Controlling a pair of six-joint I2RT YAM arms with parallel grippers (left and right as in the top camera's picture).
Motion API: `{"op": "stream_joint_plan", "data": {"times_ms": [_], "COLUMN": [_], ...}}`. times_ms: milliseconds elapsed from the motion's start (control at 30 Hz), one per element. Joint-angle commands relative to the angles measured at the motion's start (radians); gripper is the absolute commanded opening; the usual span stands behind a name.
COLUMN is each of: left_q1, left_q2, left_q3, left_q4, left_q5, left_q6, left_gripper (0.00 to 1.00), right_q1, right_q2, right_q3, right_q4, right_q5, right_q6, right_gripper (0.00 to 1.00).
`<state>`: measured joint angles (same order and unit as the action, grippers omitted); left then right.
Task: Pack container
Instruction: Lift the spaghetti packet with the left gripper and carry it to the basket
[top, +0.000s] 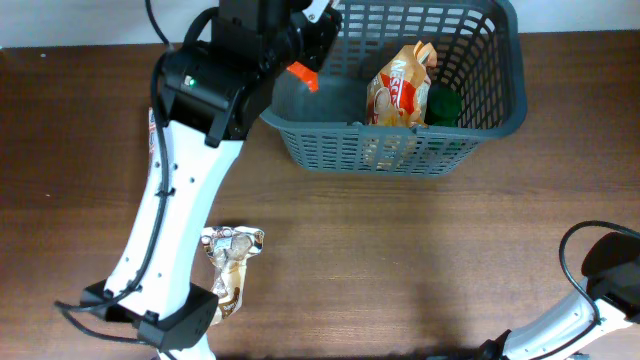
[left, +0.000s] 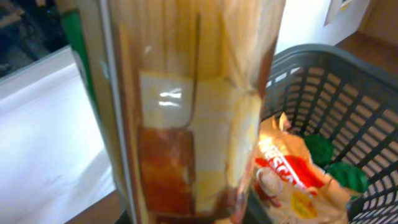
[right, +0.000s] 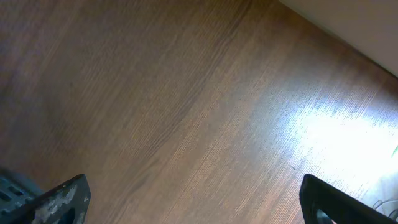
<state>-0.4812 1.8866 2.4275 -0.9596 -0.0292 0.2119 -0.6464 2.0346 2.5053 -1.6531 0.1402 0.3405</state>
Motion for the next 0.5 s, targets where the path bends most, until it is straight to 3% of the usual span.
{"op": "stream_joint_plan", "data": {"times_ms": [0,467], "left_q1": [0.0,-0.003], "left_q2": [0.058,0.27], "left_q3": [0.041,0.041], "left_q4": [0.054,0.085], "left_q5": [0.037,0.001], "left_q6": [-0.101,-0.436], "left_gripper": [0.02,0.02], "right_q1": [-0.003,-0.003], "right_q2": [0.003,0.003], "right_q3": [-0.002,-0.002], "right_q4": [0.0,0.0], "right_q5": [0.002,0.002], "right_q6": [0.008,0.008], "right_gripper": [0.99,0.99]}}
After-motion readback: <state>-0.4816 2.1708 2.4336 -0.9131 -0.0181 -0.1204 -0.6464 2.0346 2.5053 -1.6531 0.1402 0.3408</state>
